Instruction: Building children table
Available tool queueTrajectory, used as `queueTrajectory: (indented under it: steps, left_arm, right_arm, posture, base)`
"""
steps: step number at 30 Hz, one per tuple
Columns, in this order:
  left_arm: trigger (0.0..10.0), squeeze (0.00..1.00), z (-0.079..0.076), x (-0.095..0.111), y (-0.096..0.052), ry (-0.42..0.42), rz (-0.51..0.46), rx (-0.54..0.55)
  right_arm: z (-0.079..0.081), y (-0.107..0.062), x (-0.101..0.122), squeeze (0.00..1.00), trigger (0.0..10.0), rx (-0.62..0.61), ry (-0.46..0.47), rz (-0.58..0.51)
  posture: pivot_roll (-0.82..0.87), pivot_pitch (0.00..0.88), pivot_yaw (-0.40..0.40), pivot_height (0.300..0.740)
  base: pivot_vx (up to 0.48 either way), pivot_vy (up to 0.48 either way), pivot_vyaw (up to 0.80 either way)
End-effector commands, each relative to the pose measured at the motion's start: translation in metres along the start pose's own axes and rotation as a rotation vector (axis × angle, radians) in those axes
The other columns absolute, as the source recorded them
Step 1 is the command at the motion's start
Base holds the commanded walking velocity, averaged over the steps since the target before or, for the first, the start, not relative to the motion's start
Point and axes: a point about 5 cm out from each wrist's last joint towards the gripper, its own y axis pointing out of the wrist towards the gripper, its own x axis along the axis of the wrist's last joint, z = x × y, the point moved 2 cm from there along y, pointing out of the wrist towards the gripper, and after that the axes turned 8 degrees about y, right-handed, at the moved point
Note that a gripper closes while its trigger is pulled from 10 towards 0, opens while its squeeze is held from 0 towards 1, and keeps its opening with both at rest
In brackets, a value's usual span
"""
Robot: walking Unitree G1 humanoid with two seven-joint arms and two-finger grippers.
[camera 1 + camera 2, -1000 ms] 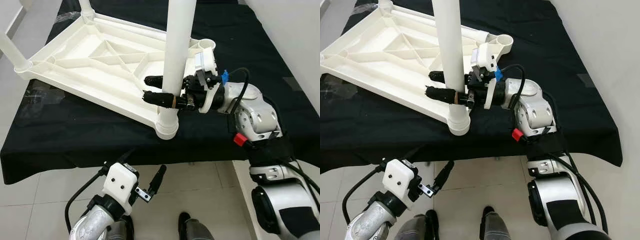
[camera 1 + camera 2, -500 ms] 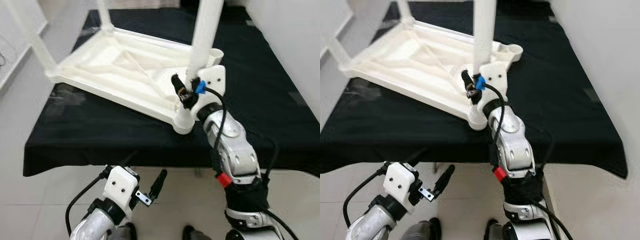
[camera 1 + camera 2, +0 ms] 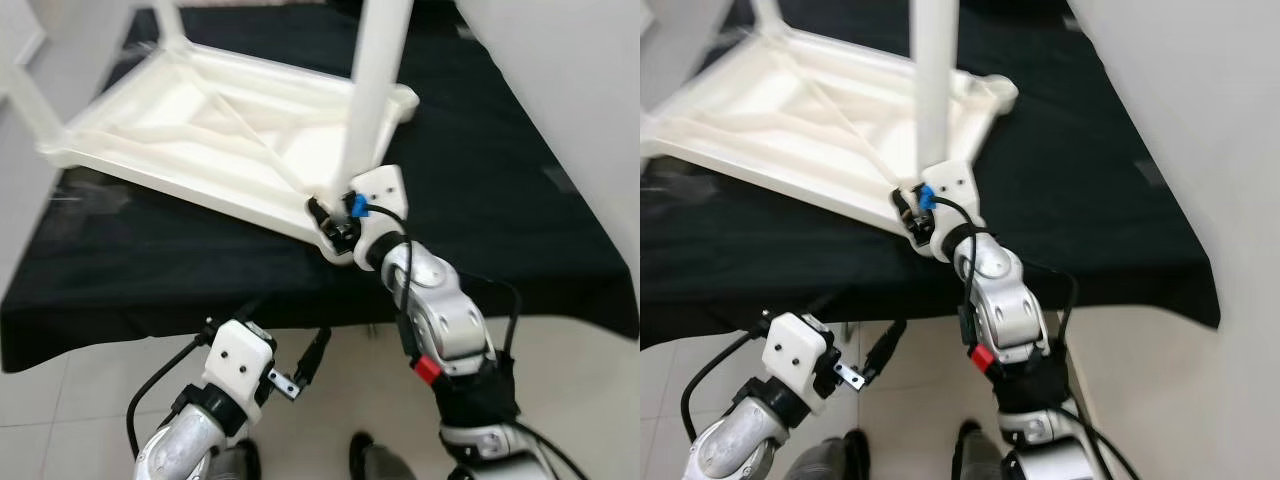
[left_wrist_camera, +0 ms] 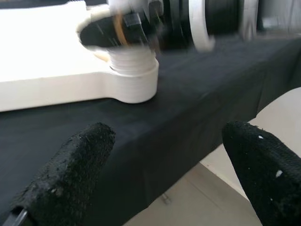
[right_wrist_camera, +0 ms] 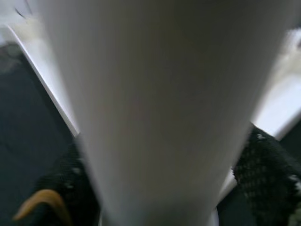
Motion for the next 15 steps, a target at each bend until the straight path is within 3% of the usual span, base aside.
queueTrajectory:
  steps: [1,5,7,8,9,10,11,13,15]
  left_arm:
    - [10.0,0.0,-0.003,-0.006,-0.002,-0.016,0.028,-0.004]
    - [10.0,0.0,-0.002,-0.006,-0.002,-0.016,0.027,-0.002]
    - [10.0,0.0,-0.003,-0.005,-0.002,-0.017,0.025,-0.005]
    - [10.0,0.0,-0.003,-0.005,-0.002,-0.017,0.024,-0.006]
    - [10.0,0.0,-0.003,-0.005,-0.002,-0.017,0.024,-0.006]
    - [10.0,0.0,-0.003,-0.005,-0.002,-0.017,0.023,-0.007]
    - [10.0,0.0,-0.002,-0.004,-0.002,-0.016,0.023,-0.007]
    - [10.0,0.0,-0.002,-0.004,-0.002,-0.016,0.023,-0.007]
    - [10.0,0.0,-0.003,-0.004,-0.001,-0.016,0.023,-0.008]
  right_arm:
    - [0.005,0.004,0.018,1.0,10.0,0.071,-0.011,-0.076]
    - [0.002,0.007,0.028,1.0,10.0,0.121,-0.05,-0.104]
    - [0.007,0.009,0.04,0.99,10.0,0.259,-0.055,-0.124]
    - [0.01,0.009,0.046,0.31,10.0,0.346,-0.064,-0.133]
    - [0.01,0.009,0.046,0.31,10.0,0.346,-0.064,-0.133]
    - [0.014,0.007,0.052,0.0,10.0,0.452,-0.063,-0.139]
    - [0.014,0.005,0.059,0.0,10.0,0.538,-0.062,-0.149]
    - [0.014,0.005,0.059,0.0,10.0,0.538,-0.062,-0.149]
    - [0.009,0.0,0.074,0.0,10.0,0.696,-0.037,-0.16]
  posture:
    - [0.0,0.326,-0.023,0.74]
    - [0.0,0.326,-0.022,0.74]
    - [0.0,0.329,-0.023,0.74]
    - [0.01,0.331,-0.023,0.74]
    - [0.01,0.331,-0.023,0.74]
    - [0.01,0.331,-0.023,0.74]
    - [0.01,0.334,-0.022,0.74]
    - [0.01,0.334,-0.022,0.74]
    - [0.01,0.332,-0.022,0.74]
  base:
    - [0.0,0.0,0.0]
    - [0.0,0.0,0.0]
    - [0.0,0.0,0.0]
    - [0.0,0.0,0.0]
    - [0.0,0.0,0.0]
    - [0.0,0.0,0.0]
    - [0.0,0.0,0.0]
    - [0.0,0.0,0.0]
    - [0.0,0.0,0.0]
